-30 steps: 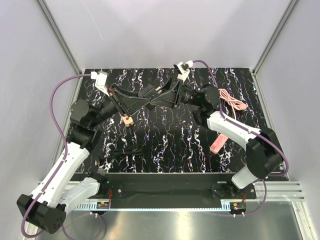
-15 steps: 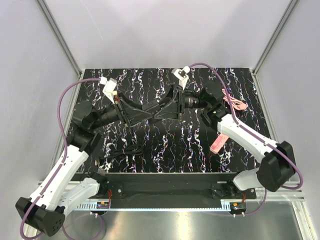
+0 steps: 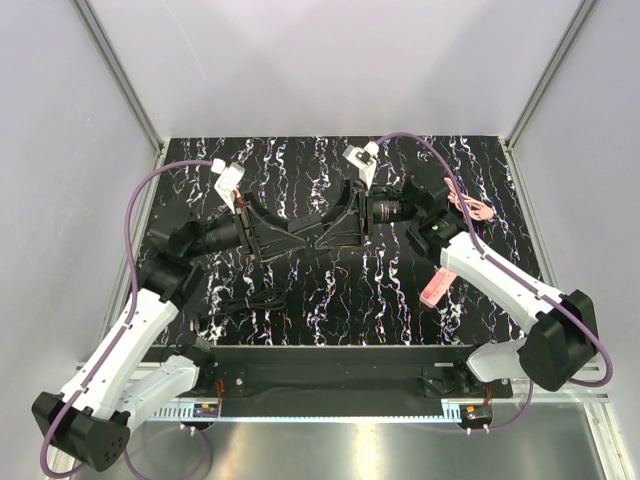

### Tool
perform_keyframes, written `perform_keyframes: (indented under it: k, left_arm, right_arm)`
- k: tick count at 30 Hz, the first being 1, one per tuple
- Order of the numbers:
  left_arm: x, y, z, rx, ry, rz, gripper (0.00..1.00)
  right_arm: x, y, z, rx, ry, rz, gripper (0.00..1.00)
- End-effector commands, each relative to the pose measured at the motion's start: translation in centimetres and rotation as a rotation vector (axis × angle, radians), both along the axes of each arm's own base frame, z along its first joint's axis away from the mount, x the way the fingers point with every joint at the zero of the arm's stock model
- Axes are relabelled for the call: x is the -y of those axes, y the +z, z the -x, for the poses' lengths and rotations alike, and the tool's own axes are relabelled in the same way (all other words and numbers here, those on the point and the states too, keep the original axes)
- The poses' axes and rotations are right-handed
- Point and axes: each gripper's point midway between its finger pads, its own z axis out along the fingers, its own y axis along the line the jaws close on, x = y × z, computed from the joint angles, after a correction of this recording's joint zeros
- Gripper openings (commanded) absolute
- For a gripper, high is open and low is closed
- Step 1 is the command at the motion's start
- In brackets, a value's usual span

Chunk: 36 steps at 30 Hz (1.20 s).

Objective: Insert the plug

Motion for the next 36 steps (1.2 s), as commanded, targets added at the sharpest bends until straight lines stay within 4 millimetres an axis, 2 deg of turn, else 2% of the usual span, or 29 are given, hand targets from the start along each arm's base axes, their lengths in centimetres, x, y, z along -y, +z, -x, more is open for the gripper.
perform_keyframes:
  k: [1,2,3,4,17,23,28,32,33,36]
  left_arm:
    - [0.1,1.2,0.1,0.036,-0.018,0.006,0.13]
    - [0.1,1.2,-0.1,0.026,-0.009,0.010,0.27]
    - [0.1,1.2,-0.2,0.023,-0.004,0.012,0.40]
    - [0.1,1.0,-0.2,0.018,-0.002,0.015,0.58]
    - [0.3,2.4,-1.7,0.005,0.050,0.122,0.77]
    - [0.3,2.1,-1.8,0.004,0.057,0.115,0.77]
    - [0.4,2.5,-1.7,0.023,0.044,0.111,0.64]
    - [0.7,2.7,-1.8,0.023,0.011,0.101,0.59]
    - [0.8,2.6,-1.7,0.023,0.004,0.099,0.55]
    - [1.0,2.6,-1.5,0.024,-0.021,0.102,0.29]
  right_arm:
    - [0.3,1.4,0.4,0.042,-0.006,-0.046,0.13]
    - [0.3,1.5,0.2,0.042,-0.022,-0.052,0.00]
    - [0.3,1.6,0.1,0.037,-0.033,-0.058,0.00]
    - [0.3,1.7,0.1,0.052,-0.039,-0.084,0.00]
    - [0.7,4.4,-0.6,0.023,-0.134,-0.233,0.00]
    - [0.8,4.5,-0.6,0.035,-0.136,-0.239,0.00]
    - [0.4,3.8,-0.7,0.002,-0.109,-0.232,0.00]
    - [0.2,3.0,-1.0,-0.018,-0.106,-0.233,0.00]
    - [0.2,2.8,-1.0,-0.021,-0.105,-0.238,0.00]
    - [0.1,2.2,-1.2,-0.038,-0.111,-0.235,0.00]
